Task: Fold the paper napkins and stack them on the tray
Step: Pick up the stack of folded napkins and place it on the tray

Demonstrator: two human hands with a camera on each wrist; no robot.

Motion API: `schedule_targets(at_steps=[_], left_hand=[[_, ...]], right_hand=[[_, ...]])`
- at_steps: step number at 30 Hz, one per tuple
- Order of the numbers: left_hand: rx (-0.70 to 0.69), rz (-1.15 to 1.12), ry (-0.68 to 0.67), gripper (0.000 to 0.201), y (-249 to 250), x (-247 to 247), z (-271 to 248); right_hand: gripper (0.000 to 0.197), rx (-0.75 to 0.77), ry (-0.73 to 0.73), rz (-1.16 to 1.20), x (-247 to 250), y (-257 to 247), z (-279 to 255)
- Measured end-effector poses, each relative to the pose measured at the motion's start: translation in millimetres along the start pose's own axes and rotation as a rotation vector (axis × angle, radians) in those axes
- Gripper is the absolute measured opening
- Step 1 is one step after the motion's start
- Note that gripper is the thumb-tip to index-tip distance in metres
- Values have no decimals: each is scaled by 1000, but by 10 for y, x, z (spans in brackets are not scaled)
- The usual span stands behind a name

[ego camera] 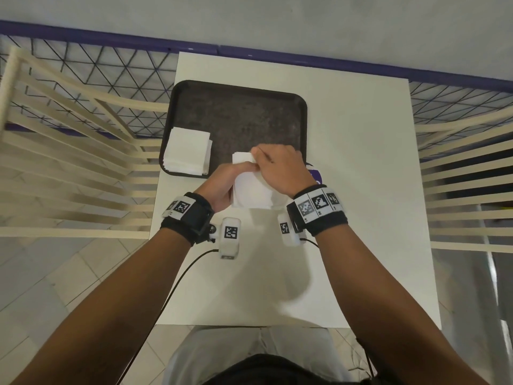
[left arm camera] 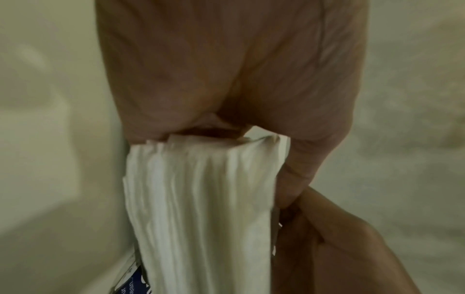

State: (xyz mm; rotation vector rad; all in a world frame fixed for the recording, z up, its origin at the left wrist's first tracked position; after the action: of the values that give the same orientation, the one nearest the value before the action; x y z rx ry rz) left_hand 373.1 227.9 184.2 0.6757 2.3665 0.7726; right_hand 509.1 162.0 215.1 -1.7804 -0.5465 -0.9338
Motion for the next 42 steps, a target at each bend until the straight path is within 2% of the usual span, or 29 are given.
schedule_targets(at_steps=[5, 9, 13, 15, 17, 21, 26, 31, 35, 38, 42], left_hand=[[-18, 41, 19, 35, -66, 11, 17], [-24, 42, 36, 42, -95, 19, 37], [-22, -15, 52, 53, -100, 91, 94], [-16, -73, 65, 48, -87, 149, 119], [-24, -98, 87, 43, -53, 186, 128], [-51, -90, 168, 38, -18, 158, 151], [-112, 52, 247, 30, 2, 145, 219], [-189, 165, 298, 18, 57, 271, 369], [-212, 285, 439, 37, 119, 397, 662], [-166, 406, 529, 56, 133, 436, 860], [-120, 567, 580, 53, 105, 450, 1004]], right_hand=[[35, -31, -53, -58, 0, -22, -16], [39, -65, -82, -57, -5, -23, -2], [44, -152, -32, 184, -54, 48, 15], [43, -246, 7, 346, -67, 125, 12], [38, -329, -21, 526, -134, 213, 20], [37, -389, 10, 724, -302, 280, 70], [39, -404, 152, 752, -401, 299, 183], [55, -486, 170, 761, -488, 337, 385], [45, -531, 111, 704, -580, 416, 616], [45, -551, 158, 678, -673, 503, 738], [44, -582, 169, 557, -765, 556, 783]])
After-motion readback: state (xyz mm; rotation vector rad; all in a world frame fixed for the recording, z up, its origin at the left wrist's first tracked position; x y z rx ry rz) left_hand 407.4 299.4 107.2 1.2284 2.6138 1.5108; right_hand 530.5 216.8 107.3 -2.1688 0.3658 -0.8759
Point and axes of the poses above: each hand's wrist, its own z-axis towards the middle knuckle, its own x-axis out of the back of the hand, y = z × x, the point moved 1 cm from there along z, towards the middle knuckle, and after that the axes turned 3 degrees about x, right-handed, at the moved point
